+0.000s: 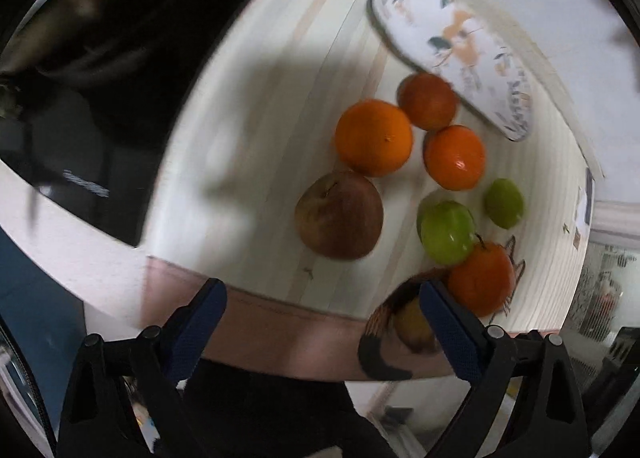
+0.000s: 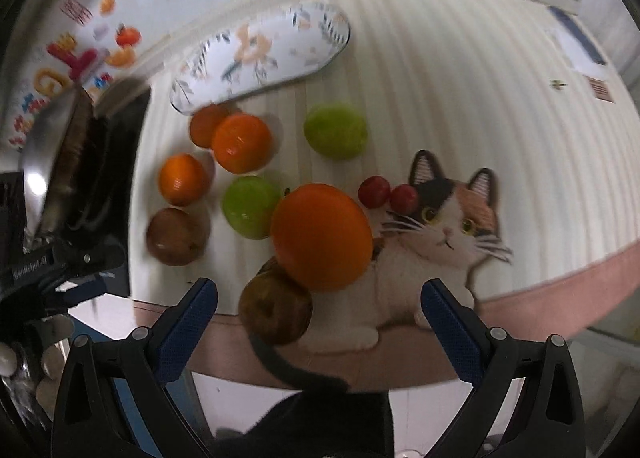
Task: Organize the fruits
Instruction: 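Grasp the red apple with the left tool while the right tool grasps the large orange, then carry the red apple and orange onto the floral plate and open both tools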
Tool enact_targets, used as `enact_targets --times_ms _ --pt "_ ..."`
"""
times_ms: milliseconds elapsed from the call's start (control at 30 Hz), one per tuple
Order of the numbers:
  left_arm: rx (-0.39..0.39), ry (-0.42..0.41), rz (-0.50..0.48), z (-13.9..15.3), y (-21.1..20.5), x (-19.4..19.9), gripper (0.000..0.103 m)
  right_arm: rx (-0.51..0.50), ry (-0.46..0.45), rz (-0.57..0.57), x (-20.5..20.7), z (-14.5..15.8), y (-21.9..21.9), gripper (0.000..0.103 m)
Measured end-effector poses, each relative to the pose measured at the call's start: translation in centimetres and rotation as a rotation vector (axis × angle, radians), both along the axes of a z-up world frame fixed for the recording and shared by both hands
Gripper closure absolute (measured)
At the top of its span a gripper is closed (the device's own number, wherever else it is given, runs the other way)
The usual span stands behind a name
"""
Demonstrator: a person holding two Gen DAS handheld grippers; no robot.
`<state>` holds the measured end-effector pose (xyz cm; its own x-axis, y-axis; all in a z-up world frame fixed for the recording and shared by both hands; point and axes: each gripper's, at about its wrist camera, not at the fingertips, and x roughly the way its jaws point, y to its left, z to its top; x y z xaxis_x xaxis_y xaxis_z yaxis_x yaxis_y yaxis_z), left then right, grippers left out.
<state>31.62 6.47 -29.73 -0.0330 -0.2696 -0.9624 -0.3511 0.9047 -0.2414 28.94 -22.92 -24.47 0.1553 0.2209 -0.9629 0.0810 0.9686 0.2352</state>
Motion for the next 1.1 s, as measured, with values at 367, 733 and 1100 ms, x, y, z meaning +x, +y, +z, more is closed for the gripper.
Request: enact_targets --times_ms 367,733,1100 --pt "-0.072 0.106 0.060 -5.8 -0.5 3.2 0.011 0.029 0.139 0.061 4.7 -6.4 1.1 0.001" --pt "-0.024 0.065 0.021 -5.7 -0.2 3.2 0.037 0.031 0.193 0.099 5.6 -8.7 2.4 0.019" --pt "0.145 -0.035 -0.170 -1.8 -2.6 2.3 0.038 0.028 0.170 0.096 4.5 -8.5 2.8 0.021"
